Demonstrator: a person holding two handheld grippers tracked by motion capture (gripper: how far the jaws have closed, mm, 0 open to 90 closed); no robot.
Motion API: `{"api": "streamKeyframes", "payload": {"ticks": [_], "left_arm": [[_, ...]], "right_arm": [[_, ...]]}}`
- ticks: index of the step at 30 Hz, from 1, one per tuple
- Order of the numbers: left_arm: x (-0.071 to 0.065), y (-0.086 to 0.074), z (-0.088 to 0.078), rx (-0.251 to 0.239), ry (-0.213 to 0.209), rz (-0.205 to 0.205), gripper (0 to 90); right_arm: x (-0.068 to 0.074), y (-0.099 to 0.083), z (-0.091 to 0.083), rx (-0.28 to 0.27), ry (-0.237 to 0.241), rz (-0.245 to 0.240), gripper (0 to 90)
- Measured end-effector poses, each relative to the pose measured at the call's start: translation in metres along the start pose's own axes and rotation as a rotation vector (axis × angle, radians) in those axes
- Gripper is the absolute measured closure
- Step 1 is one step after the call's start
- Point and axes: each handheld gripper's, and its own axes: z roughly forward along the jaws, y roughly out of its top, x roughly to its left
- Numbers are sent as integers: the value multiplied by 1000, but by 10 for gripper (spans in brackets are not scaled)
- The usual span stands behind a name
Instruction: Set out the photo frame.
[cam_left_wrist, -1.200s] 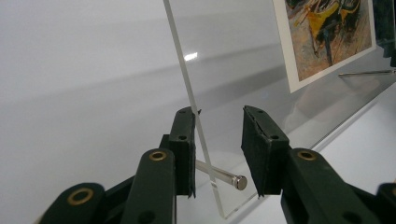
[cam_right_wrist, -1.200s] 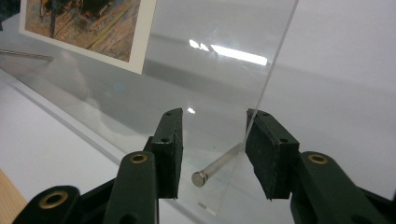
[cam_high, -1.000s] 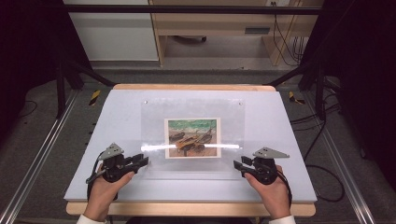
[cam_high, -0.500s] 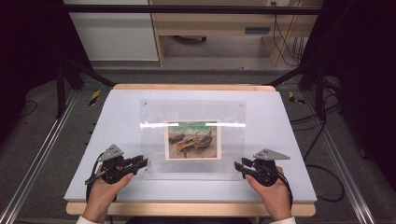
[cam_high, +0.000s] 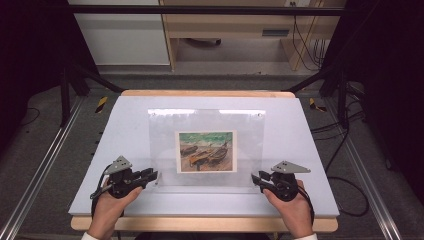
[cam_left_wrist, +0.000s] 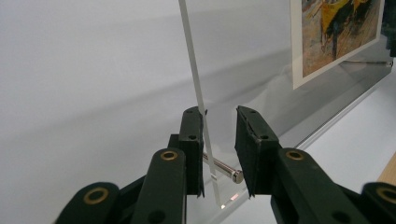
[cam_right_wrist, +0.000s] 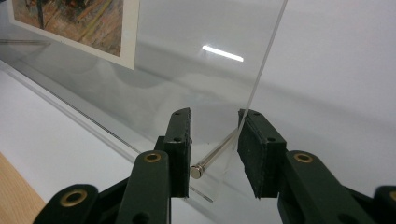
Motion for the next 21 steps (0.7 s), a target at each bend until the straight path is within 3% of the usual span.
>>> {"api": "streamKeyframes", "payload": {"ticks": [21], "left_arm": [[-2,-4,-3,11,-3,10,737]], "right_arm": [[4,-5,-2,8,-16,-33,668]]}}
